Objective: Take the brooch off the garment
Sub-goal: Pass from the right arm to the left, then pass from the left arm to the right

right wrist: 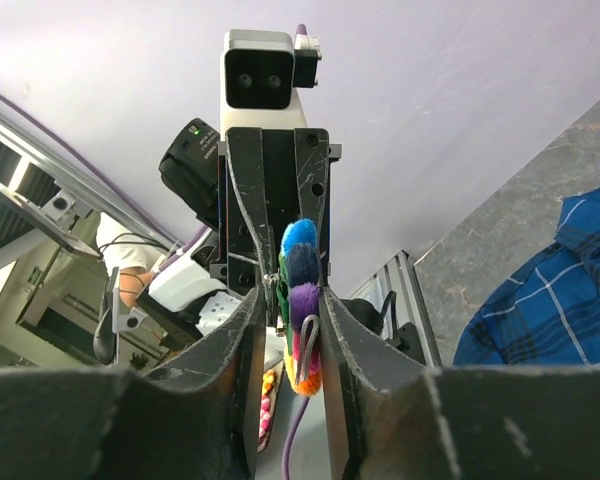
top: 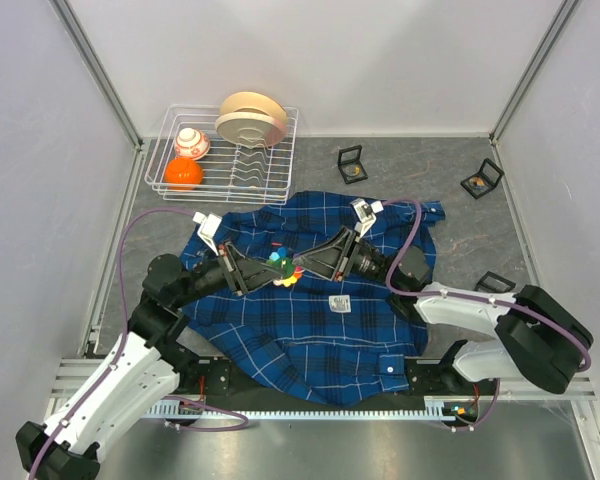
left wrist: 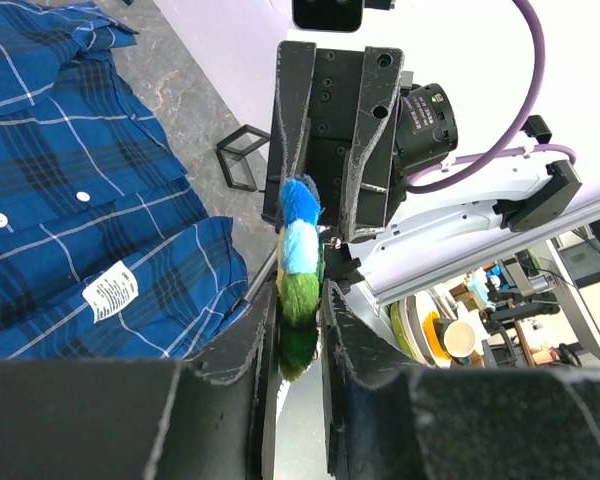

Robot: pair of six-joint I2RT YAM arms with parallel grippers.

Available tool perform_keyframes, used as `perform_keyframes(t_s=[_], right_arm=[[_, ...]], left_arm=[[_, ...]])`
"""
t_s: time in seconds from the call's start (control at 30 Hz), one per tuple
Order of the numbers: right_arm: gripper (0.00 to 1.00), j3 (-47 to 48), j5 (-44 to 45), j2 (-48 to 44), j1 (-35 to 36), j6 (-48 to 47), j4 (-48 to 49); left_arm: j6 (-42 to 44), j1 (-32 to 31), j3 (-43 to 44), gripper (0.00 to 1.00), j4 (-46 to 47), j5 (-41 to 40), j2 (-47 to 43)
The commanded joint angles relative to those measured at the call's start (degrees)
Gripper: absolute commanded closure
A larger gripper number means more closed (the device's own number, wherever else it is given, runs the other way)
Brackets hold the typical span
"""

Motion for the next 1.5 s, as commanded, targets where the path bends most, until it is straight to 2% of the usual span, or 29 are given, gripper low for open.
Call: perform_keyframes(t_s=[0.0, 0.1, 0.2, 0.3, 0.33, 0.7, 1.13, 1.47], right_arm=[[0.66, 2.33, -3.38, 2.36, 0.61, 1.53, 6.13], [0.66, 1.81, -3.56, 3.59, 1.05, 2.41, 8.50], [0.79, 3.21, -4.08, 4.65, 1.57, 2.50, 7.90], [0.98, 4.09, -3.91, 4.91, 1.93, 2.42, 6.58], [1.00, 4.18, -3.91, 4.91, 1.93, 2.50, 6.40], [1.00, 5.24, -3.47, 3.33, 2.02, 1.45, 1.30], [1.00, 4.97, -3.47, 4.12, 2.10, 2.06, 2.44], [1.00, 4.71, -3.38, 4.30, 2.19, 2.33, 3.32]], left_arm=[[-1.02, 0.27, 0.33, 0.98, 1.99, -1.17, 0.01], [-1.02, 0.27, 0.59, 0.98, 2.08, -0.99, 0.27], [-0.93, 0.27, 1.12, 0.98, 2.43, -0.03, 1.24], [-0.49, 0.27, 1.56, 0.98, 2.78, 1.03, 2.38], [-0.32, 0.27, 2.08, 0.98, 1.74, 1.38, 2.64], [2.85, 0.27, 4.63, 0.98, -1.60, 3.23, 5.28], [3.11, 0.27, 4.72, 0.98, -2.66, 3.49, 5.63], [2.76, 0.27, 4.64, 0.91, -2.84, 3.31, 5.63]])
